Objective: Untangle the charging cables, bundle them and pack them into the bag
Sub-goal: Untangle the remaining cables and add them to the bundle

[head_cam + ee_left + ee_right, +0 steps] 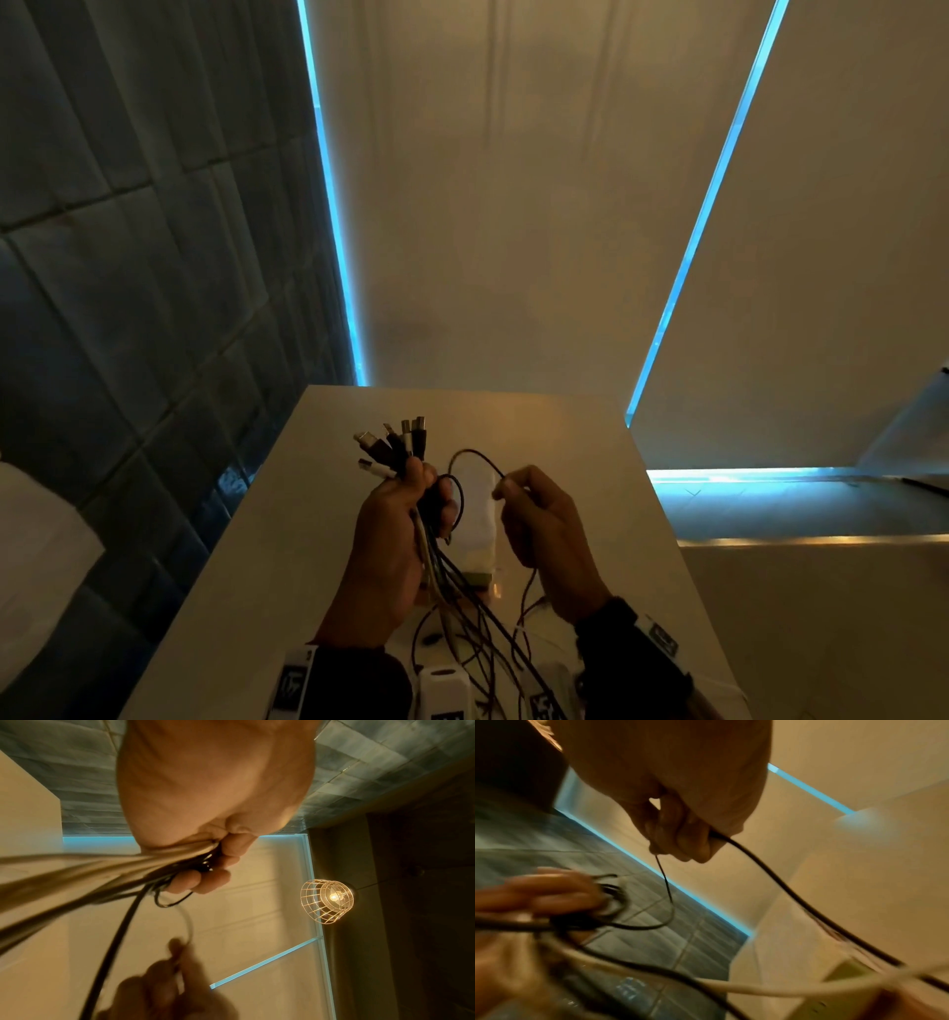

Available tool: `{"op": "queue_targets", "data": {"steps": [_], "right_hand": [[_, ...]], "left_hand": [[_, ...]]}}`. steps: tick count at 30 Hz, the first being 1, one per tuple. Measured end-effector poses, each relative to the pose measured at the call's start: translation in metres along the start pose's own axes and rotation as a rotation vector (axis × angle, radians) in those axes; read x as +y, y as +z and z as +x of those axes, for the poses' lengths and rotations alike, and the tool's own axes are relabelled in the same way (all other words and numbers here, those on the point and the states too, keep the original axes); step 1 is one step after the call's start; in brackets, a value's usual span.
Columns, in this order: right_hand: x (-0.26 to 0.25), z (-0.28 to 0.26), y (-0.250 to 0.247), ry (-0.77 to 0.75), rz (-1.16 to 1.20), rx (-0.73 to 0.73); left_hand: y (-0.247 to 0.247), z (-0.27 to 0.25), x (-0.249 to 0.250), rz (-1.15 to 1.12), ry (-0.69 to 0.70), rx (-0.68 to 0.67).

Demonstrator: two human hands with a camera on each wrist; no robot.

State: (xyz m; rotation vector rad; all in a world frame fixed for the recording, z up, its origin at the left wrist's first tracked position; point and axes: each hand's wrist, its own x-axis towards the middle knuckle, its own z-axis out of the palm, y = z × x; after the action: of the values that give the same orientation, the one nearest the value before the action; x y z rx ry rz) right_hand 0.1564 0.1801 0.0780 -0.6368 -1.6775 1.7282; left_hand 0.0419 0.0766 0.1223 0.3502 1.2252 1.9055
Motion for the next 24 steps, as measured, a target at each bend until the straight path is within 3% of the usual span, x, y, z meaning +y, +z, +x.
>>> {"op": "queue_targets", "data": {"steps": [6, 11, 15, 24], "right_hand": [[-0.019, -0.012, 0.013, -0.055, -0.021, -0.206], [-0.012, -0.017, 0.008, -0.006, -0.131, -0.360], [0.010, -0.011, -0.005, 0.060, -0.150, -0.283], [0.087, -0.008, -0.028, 0.071, -0.350, -0.125]], "left_hand": [[-0.002, 0.001, 0.000, 0.031, 0.030, 0.007], [0.000, 0.000, 0.005, -0.191, 0.035, -0.055], [0.000, -0.001, 0.009, -0.266, 0.054, -0.095], [-0.004, 0.004, 0.003, -0.188, 0.049, -0.126]]}}
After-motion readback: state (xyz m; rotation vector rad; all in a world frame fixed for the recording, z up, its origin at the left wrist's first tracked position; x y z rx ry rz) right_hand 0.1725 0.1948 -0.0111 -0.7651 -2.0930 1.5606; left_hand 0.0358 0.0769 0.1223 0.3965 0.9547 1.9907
